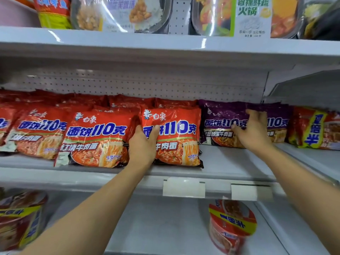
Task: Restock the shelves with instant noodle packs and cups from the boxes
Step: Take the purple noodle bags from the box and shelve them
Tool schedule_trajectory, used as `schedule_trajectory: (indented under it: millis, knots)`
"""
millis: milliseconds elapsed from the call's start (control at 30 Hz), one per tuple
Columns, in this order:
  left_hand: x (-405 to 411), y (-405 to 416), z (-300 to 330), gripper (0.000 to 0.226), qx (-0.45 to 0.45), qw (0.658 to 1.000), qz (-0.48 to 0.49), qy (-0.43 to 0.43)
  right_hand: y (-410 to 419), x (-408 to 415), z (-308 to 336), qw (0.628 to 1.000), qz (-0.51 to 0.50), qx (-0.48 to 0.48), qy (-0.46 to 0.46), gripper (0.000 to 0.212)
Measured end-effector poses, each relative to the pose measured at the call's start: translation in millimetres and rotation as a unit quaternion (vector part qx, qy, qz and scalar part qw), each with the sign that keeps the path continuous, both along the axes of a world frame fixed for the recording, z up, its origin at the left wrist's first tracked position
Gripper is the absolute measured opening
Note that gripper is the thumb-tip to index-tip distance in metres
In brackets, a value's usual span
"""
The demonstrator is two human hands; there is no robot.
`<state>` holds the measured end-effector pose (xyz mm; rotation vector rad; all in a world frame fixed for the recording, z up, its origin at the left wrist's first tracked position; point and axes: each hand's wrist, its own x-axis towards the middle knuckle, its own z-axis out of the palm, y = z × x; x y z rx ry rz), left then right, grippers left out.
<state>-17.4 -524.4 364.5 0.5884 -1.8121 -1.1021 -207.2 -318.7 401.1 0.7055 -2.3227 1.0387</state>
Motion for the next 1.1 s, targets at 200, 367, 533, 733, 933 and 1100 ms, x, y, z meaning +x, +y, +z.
schedule_trajectory:
  millis: [200, 367, 533, 733, 933, 1100]
  knots:
    - [6, 5, -8, 0.048, -0.092, 0.993, 0.040, -0.057, 5, 21, 0, 1.000, -0.008, -0.014, -0.008, 0.065]
    - [9, 11, -10, 0.061, -0.134, 0.985, 0.073, -0.081, 13, 38, -2, 1.000, -0.017, -0.014, -0.011, 0.064]
    - [18, 13, -8, 0.081, -0.174, 0.978, 0.081, -0.078, 19, 55, -13, 0.999, -0.016, 0.003, -0.029, 0.062]
    - [29, 19, -8, 0.081, -0.289, 0.945, 0.100, -0.116, 28, 80, -27, 0.999, -0.023, 0.021, -0.037, 0.067]
    - [47, 34, -10, 0.081, -0.368, 0.910, 0.082, -0.170, 43, 111, -35, 0.998, -0.042, 0.039, -0.027, 0.067]
    - [58, 56, -20, 0.077, -0.415, 0.898, -0.024, -0.146, 60, 141, -47, 0.996, -0.049, 0.069, -0.028, 0.068]
